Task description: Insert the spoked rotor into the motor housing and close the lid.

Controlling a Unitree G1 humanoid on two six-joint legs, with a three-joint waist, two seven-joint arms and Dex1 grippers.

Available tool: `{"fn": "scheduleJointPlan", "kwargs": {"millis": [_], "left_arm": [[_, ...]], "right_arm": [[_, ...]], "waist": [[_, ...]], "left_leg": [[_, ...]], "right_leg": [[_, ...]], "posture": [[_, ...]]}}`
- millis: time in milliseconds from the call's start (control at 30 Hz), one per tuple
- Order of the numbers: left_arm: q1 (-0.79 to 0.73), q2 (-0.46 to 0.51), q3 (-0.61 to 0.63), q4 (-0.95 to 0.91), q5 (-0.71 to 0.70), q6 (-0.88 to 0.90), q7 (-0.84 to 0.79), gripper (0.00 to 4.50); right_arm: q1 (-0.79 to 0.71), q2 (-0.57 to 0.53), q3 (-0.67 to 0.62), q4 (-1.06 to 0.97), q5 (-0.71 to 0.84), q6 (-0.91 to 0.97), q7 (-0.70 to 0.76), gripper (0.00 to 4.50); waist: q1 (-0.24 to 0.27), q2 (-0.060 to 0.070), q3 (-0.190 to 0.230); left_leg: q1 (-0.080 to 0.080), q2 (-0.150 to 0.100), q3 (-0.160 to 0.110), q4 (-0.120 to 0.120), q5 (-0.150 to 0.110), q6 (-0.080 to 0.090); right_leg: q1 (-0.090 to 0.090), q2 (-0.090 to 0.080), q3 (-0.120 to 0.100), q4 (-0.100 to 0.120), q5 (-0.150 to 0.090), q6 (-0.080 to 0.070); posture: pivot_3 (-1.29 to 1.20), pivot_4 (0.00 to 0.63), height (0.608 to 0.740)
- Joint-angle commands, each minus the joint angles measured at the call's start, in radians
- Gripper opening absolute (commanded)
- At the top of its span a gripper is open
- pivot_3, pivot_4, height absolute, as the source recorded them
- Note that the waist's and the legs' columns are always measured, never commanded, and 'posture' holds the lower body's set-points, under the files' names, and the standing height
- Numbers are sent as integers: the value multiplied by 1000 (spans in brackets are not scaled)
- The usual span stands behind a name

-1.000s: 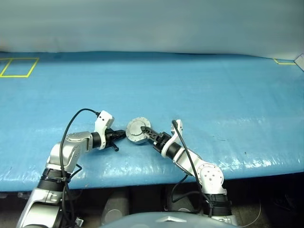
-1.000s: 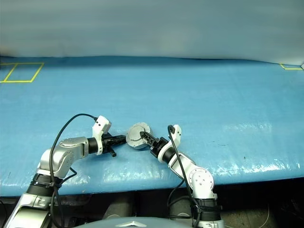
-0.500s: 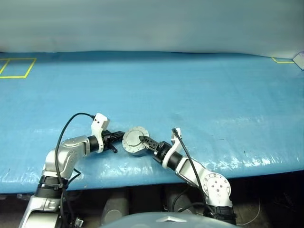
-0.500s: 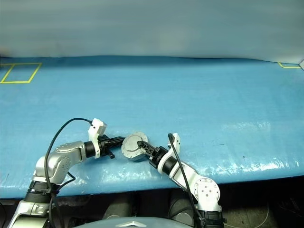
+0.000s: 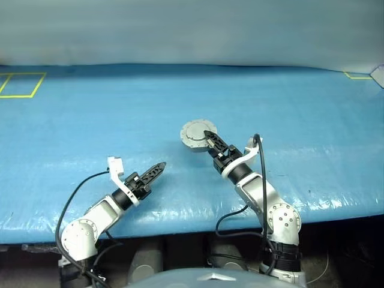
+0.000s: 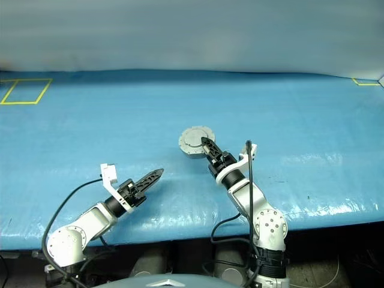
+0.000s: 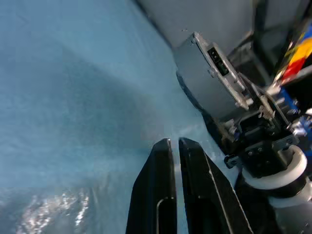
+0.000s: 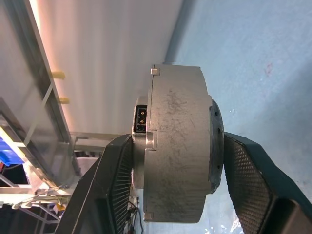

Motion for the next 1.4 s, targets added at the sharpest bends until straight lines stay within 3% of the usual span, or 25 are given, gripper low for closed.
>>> {"fn": "scheduleJointPlan", "kwargs": {"millis": [33, 267, 300, 567, 867, 1300, 1400], "left_arm": [[23, -84, 7, -64, -192, -45, 91, 1954], [71, -176, -61, -79, -358, -169, 180, 4287], [78, -180, -72, -75, -376, -184, 187, 4466], [111, -163, -156, -14, -461, -261, 183, 4500], [111, -125, -186, 31, -457, -310, 69, 4500], [91, -115, -215, 63, -483, -313, 77, 4500], [89, -115, -225, 54, -494, -314, 93, 3949]], "right_arm": [[-67, 74, 22, -43, 60, -31, 13, 2410], [-80, 69, 75, -40, 79, -32, -1, 2410], [-80, 71, 80, -42, 84, -32, -4, 2410], [-59, 76, 145, -77, 128, -19, -45, 2410], [-17, 69, 236, -109, 178, -10, -77, 2410], [7, 10, 297, -155, 233, 28, -58, 2410], [12, 4, 300, -152, 232, 36, -52, 2410]], "waist": [[1, 0, 0], [3, 0, 0], [3, 0, 0], [2, 0, 0], [1, 0, 0], [-1, 0, 0], [-1, 0, 0]], "left_leg": [[0, 0, 0, 1, 0, 0], [0, -2, 1, 4, 0, 1], [0, -2, 1, 4, 0, 1], [0, -4, 1, 4, 0, 1], [0, -4, 1, 4, 0, 1], [0, -4, 1, 4, 0, 1], [0, -4, 1, 4, 0, 1]], "right_leg": [[1, 0, 0, 0, 0, 0], [2, 1, 0, 0, 2, -1], [2, 1, 0, 0, 2, -1], [2, 2, 0, 0, 2, -1], [2, 3, 0, -1, 0, -4], [2, 3, 0, -1, 0, -3], [2, 3, 0, -1, 1, -3]], "posture": [[0, 150, 740], [0, 150, 740], [0, 150, 740], [0, 150, 740], [0, 150, 740], [0, 150, 740], [0, 150, 740]]}}
